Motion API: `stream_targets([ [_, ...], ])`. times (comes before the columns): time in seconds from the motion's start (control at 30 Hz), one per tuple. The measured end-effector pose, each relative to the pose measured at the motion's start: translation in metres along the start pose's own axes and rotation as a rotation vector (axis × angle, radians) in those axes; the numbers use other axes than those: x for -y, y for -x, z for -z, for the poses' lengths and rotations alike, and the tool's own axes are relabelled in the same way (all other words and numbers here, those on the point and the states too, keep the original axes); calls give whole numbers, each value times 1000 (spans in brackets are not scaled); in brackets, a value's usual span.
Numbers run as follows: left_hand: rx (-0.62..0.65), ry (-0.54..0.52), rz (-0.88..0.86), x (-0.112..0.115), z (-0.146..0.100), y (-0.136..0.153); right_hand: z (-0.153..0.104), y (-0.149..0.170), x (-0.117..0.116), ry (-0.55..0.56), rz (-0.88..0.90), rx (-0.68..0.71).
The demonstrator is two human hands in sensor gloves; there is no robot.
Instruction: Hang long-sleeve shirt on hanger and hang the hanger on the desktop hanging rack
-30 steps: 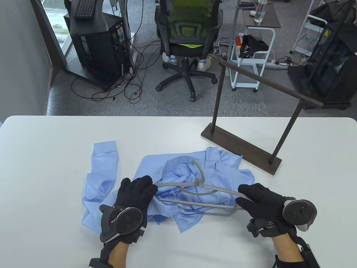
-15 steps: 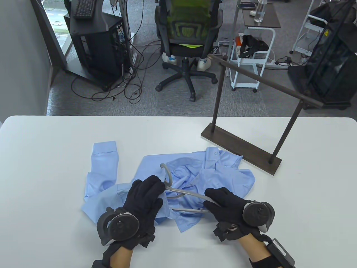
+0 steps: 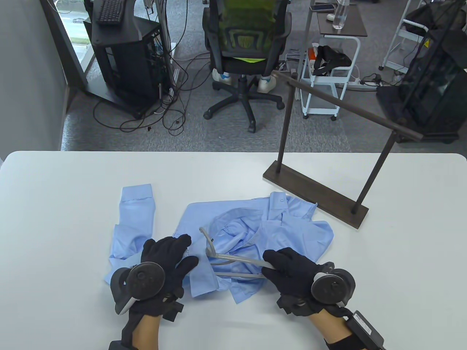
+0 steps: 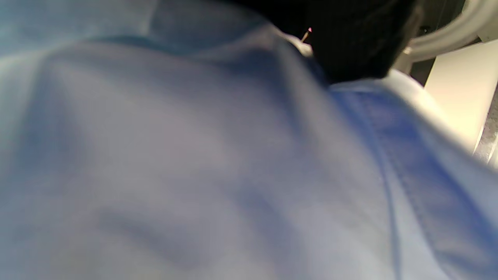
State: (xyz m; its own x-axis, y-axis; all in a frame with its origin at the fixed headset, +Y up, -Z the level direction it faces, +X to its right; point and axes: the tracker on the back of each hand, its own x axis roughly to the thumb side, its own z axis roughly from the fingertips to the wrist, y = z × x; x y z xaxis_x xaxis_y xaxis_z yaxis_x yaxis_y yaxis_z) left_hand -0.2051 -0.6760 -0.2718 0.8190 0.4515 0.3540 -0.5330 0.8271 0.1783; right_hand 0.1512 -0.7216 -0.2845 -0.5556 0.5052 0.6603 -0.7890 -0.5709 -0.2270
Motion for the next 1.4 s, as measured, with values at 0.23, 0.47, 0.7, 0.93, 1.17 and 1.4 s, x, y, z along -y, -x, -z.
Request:
stream_targets([
  [0.23, 32, -39, -52, 1, -1, 2, 4, 6, 0, -109, 23, -77],
  [0.47, 50, -72, -62, -7, -5, 6, 39, 46, 44, -132, 94, -428],
  [0.7, 45, -105, -55, -16, -9, 12, 91, 91, 11, -308, 145, -775],
  [0.93, 32, -119, -94, -26, -12, 23, 129, 106, -49, -676, 65, -861],
  [1.17, 23, -116, -93, -28, -13, 27, 146, 106, -79, -828, 85, -827],
  [1.4, -31, -159, -139, -30, -15, 40, 142, 103, -47, -679, 152, -721],
])
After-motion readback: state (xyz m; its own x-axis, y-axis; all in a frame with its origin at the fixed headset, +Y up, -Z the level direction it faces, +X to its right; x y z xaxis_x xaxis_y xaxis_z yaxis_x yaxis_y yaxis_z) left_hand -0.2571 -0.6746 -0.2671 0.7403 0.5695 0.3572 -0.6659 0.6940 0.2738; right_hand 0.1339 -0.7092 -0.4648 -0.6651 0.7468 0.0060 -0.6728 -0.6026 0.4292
